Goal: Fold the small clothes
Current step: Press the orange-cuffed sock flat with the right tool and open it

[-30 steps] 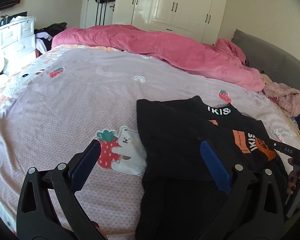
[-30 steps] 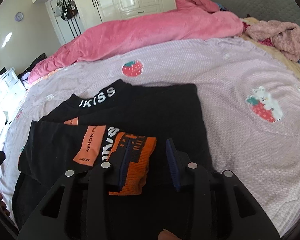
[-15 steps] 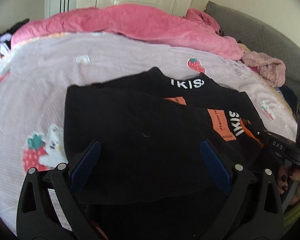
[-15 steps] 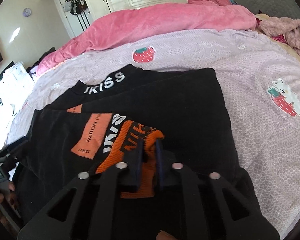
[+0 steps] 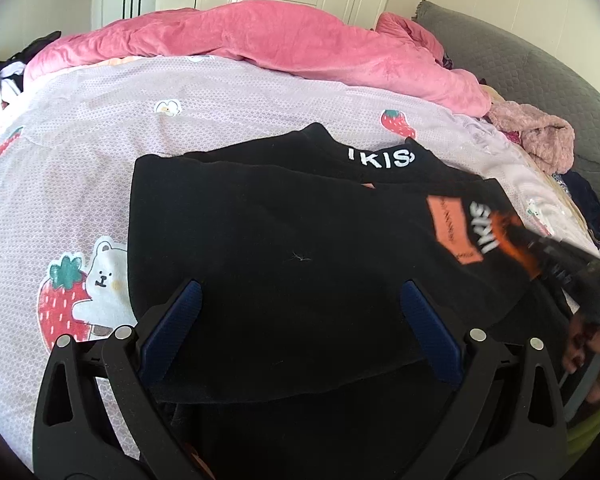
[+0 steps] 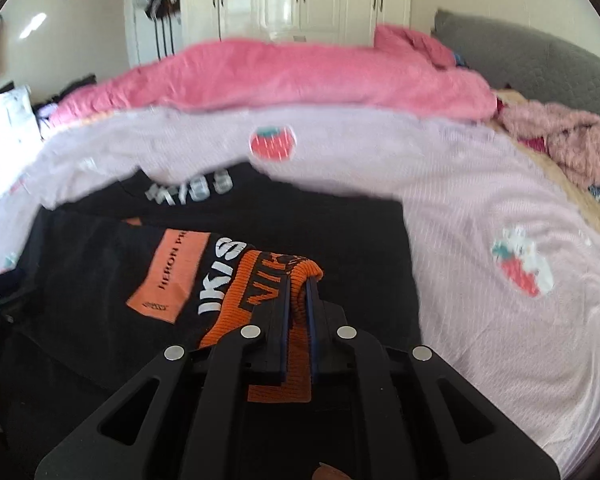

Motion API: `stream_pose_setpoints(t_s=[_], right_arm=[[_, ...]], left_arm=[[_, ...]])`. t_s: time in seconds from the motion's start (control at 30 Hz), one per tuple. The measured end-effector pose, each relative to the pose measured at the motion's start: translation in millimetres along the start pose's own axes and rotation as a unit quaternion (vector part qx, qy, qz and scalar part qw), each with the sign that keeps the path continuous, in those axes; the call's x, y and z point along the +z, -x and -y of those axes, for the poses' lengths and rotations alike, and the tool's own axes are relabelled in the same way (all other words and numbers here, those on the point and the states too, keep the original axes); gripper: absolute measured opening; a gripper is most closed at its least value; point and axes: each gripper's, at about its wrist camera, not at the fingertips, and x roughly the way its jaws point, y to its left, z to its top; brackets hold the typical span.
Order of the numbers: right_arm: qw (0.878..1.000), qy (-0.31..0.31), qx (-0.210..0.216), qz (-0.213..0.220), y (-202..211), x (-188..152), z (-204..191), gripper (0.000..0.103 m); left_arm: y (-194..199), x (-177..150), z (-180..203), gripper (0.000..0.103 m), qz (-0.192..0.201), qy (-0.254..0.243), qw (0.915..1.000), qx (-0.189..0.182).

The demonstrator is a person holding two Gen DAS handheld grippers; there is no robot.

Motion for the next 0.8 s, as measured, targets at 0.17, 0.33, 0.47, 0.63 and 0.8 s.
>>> stream_pose_setpoints(t_s=[0.17,0.33,0.47,0.63,0.8], right_arm=[[1.0,-0.007,-0.022,-0.004,-2.0,-1.7,6.2,0.013],[0.999,-0.043,-0.017,0.008,13.4,-7.8,24.3,0.014],[0.998,-0.055,0.025,0.033,36.4,-6.7,24.9,0.017],[0.995,-0.014,0.087,0.039,51.5,-4.3,-9.0,0.017],[0.993,0.029,0.109,0.025,49.4,-9.2,-45.5,0.017]], left_arm=[[-0.2,-0.5,-0.6,0.093,-0.001,-0.001,1.0,0.001],[0.9,-1.0,-0.9,0.093,0.002,0.001,1.0,0.001],[14.5,-2.0,-2.8,0.093,0.015,0.012,0.9998,-0.003],[25.1,-6.4,-4.0,0.093,0.02,0.006,0.9996,0.019],[15.9,-13.7,-12.2,0.093,-0.013,0.013,0.9991,0.038]])
